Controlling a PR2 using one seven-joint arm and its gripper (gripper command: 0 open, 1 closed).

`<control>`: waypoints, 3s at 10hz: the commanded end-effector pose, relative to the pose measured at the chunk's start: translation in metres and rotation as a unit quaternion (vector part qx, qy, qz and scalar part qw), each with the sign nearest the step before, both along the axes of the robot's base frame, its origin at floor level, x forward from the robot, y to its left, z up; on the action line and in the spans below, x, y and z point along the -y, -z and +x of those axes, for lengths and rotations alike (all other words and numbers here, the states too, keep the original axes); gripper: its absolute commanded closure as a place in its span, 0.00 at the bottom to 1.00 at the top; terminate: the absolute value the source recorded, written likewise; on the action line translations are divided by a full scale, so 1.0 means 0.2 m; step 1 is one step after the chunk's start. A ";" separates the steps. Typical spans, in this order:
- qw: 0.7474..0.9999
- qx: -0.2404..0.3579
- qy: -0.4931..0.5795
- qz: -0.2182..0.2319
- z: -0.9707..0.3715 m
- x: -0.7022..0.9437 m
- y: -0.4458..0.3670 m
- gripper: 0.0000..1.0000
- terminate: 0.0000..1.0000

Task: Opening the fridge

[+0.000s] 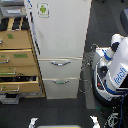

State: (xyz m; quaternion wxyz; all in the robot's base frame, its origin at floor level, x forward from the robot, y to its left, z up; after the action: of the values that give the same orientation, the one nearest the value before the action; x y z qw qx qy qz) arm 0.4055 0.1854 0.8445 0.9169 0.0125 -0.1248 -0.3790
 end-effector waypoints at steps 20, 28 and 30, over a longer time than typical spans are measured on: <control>0.975 -0.039 -0.218 0.001 1.72 0.57 -0.90 0.00 0.00; 0.938 -0.042 -0.345 0.017 2.06 0.19 -1.30 0.00 0.00; 0.935 -0.038 -0.352 0.019 2.11 0.09 -1.36 0.00 0.00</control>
State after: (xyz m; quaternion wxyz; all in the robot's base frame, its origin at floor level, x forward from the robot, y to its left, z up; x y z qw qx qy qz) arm 0.7939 0.1090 1.0775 0.9940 0.0487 -0.0671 -0.0707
